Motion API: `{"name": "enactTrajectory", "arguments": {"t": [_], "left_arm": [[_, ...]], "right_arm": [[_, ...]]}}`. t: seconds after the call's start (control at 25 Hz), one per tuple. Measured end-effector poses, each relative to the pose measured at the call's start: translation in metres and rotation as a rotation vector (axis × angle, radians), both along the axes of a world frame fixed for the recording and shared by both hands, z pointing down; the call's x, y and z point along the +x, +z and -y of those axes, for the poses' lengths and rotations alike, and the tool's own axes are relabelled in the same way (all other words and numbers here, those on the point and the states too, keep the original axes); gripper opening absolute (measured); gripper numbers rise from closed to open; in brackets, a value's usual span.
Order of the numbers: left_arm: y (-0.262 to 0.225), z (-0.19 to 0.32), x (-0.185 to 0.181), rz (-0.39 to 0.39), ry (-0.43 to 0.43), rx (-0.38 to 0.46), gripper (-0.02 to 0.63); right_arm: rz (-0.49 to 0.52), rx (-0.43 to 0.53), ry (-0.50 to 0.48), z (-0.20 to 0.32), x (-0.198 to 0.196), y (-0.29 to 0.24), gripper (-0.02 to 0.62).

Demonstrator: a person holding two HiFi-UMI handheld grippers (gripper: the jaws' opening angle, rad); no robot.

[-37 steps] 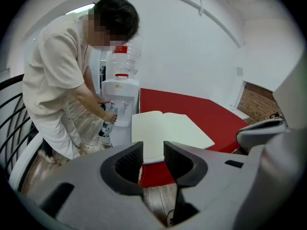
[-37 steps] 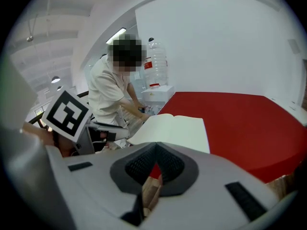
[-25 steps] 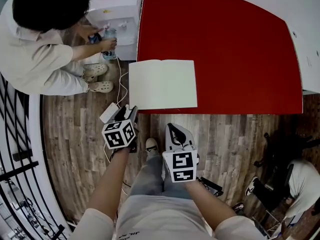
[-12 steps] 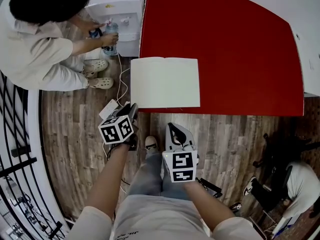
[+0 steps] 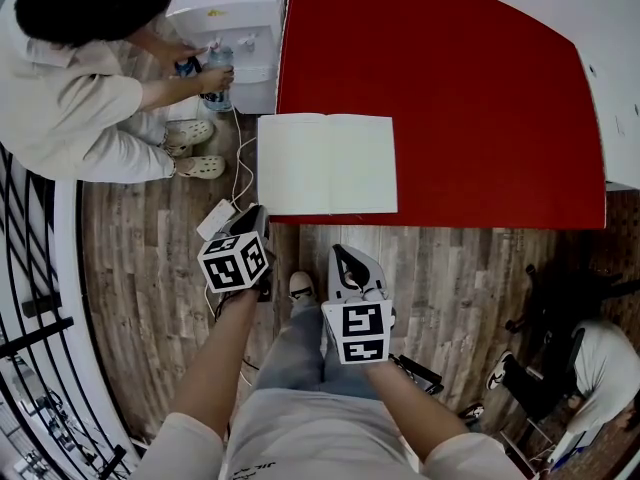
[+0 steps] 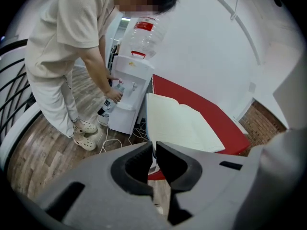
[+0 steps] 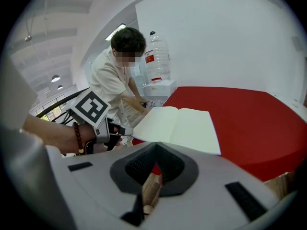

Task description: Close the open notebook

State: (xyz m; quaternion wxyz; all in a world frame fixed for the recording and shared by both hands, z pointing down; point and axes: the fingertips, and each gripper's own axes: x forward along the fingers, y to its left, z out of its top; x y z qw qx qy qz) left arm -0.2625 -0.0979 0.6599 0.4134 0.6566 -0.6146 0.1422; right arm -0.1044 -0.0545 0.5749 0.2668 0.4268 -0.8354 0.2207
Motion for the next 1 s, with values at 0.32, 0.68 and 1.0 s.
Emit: {"name": "enactTrajectory", "arguments": {"t": [0.32, 0.68, 1.0], "left_arm": [[-0.050, 0.005, 0.011, 0.188, 0.110, 0.087, 0.031], [-0.098, 0.011, 0.046, 0.186, 0.149, 0.152, 0.026], [-0.128, 0.019, 0.098, 0.190, 0.238, 0.219, 0.025]], "right_arm": [[0.004, 0.010, 0.005, 0.004, 0.003, -0.005, 0.006], [0.026, 0.037, 0.026, 0.012, 0.014, -0.019, 0.006], [0.032, 0.043, 0.058, 0.016, 0.038, -0.024, 0.006]]}}
